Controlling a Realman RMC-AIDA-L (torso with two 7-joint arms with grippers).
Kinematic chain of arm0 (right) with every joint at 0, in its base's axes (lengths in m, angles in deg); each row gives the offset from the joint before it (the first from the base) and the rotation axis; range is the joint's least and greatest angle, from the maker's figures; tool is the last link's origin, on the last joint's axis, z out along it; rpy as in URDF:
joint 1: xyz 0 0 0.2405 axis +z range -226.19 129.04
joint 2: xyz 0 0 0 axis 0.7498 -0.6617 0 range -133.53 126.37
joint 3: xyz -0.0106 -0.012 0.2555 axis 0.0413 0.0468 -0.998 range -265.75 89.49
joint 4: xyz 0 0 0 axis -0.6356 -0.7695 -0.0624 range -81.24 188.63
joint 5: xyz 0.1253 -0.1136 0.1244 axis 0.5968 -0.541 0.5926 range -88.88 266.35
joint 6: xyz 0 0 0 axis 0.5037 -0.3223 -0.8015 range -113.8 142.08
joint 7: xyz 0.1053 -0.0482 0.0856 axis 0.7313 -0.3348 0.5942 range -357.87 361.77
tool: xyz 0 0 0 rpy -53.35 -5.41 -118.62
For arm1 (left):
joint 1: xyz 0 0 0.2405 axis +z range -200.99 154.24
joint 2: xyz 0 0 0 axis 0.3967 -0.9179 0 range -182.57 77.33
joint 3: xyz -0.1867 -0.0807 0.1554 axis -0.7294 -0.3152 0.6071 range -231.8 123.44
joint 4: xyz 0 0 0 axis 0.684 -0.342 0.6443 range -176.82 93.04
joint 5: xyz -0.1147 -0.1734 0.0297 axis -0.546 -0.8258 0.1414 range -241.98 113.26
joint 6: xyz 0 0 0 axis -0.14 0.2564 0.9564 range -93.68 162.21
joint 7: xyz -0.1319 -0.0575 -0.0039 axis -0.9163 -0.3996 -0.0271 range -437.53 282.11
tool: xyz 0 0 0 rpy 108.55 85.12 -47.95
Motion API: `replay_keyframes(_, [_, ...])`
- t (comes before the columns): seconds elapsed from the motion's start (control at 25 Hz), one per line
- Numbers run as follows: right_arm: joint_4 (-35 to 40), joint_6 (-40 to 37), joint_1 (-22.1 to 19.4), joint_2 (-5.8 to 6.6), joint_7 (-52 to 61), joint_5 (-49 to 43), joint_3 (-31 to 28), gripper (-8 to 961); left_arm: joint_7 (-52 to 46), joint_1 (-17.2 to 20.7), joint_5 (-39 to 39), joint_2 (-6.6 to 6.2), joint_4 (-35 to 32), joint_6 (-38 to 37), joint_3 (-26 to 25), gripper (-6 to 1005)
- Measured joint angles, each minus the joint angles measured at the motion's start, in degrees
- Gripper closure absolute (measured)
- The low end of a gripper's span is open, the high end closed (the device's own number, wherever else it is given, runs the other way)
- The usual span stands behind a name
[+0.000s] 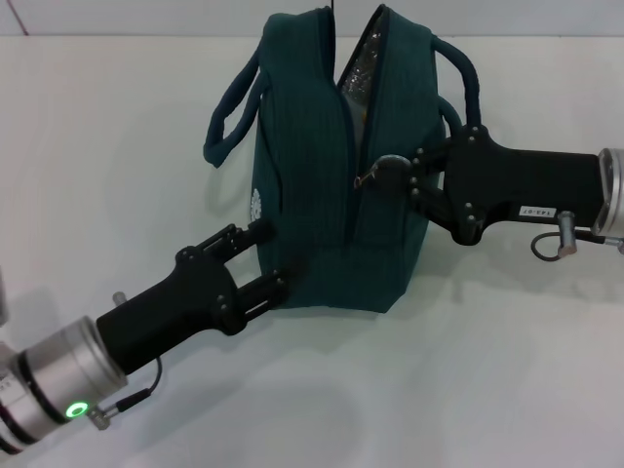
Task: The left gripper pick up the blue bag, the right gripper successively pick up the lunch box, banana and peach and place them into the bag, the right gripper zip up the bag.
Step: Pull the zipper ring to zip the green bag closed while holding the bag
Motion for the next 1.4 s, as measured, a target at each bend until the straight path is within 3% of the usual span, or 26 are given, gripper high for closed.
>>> replay_keyframes(0.52, [-0.08, -0.04, -0.04, -0.17, 0.05, 0.37, -0.06, 939, 1.61, -4.82, -1.05, 0.08, 3.6, 5.63, 0.14, 138])
replay_keyframes(0.72, [-0.08, 0.2, -0.02, -0.18, 0.09, 0.43, -0.21, 939, 3.1, -5.74, -0.17, 0.08, 3.73, 6.15, 0.23, 172])
replay_keyframes(0.84, [-0.09, 0.23, -0.18, -0.18, 0.07, 0.44, -0.4, 939, 5.15, -5.78, -0.11, 0.12, 4.04, 6.14, 0.27, 397])
replay_keyframes(1.28, [-0.08, 0.53, -0.5, -0.13, -0.09, 4.81, -0.46, 939, 8.98, -5.74, 0.0, 0.18, 5.26, 6.59, 0.23, 638])
replay_keyframes(1.4, [-0.68, 0.53, -0.52, -0.14, -0.11, 7.7, -0.29, 939, 9.73, -5.63, -0.03, 0.24, 5.89, 7.18, 0.4, 762])
